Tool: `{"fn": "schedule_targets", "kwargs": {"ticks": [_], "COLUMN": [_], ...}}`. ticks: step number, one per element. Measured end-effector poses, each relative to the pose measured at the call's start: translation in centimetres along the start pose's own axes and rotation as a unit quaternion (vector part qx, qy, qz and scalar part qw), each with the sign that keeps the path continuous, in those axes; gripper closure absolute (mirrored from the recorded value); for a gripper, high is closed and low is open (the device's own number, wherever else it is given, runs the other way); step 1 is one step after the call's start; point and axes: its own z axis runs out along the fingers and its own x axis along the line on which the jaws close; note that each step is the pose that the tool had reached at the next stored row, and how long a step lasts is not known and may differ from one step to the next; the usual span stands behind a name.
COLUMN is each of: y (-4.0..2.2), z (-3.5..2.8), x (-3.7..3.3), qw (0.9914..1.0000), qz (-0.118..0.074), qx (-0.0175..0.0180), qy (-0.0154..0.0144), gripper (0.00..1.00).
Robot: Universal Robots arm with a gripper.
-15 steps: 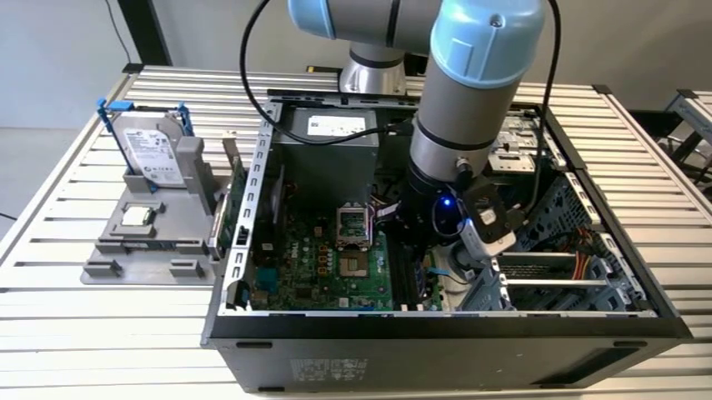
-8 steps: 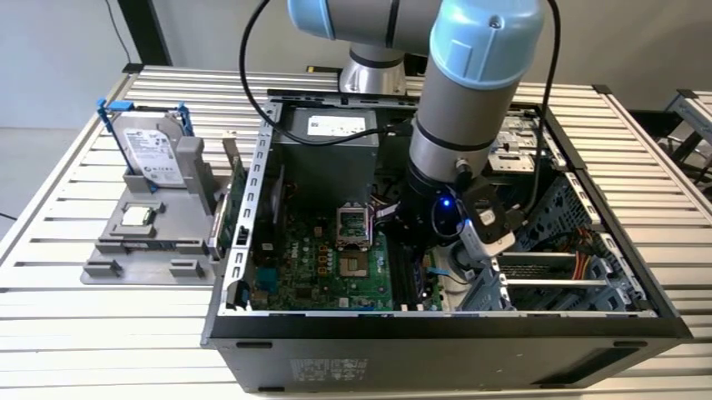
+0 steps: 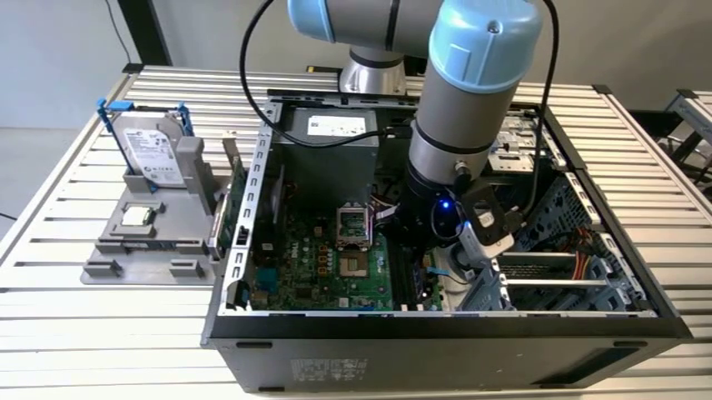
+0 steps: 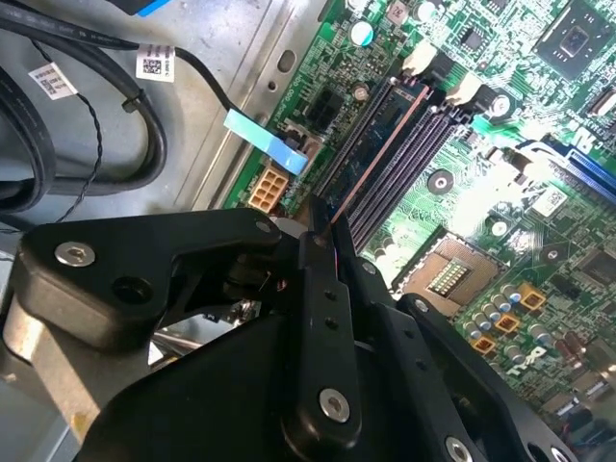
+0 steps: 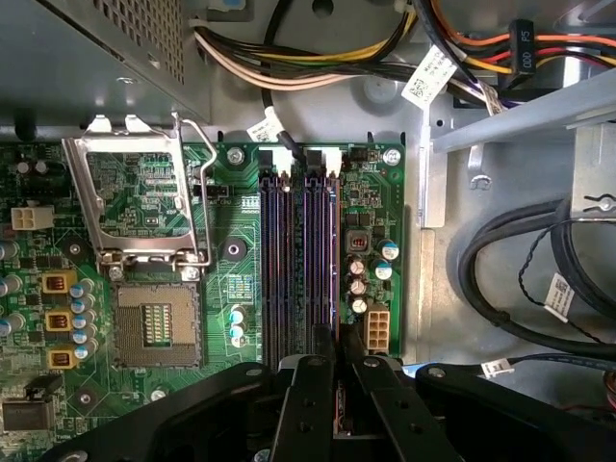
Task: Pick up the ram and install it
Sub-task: 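Press down the ram until it locks into place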
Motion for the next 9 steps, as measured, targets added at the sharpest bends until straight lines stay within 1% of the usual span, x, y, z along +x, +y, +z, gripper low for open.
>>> {"fn": "schedule_targets", "kwargs": {"ticks": [5,6,8,9], "y": [0.00,0.01,0.01,0.01], "z": [0.02,0.07,0.37,0.39], "x": [0.00,0.00,0.01,0.01], "qw": [1.00000,1.00000,1.00000,1.00000], "qz": [0.000,0.000,0.000,0.000], "qx": [-0.0001,-0.0002,-0.0002,-0.0001], "qy": [0.0000,-0.0001,-0.0001,0.0001], "gripper": [1.00,1.00,1.00,1.00]}}
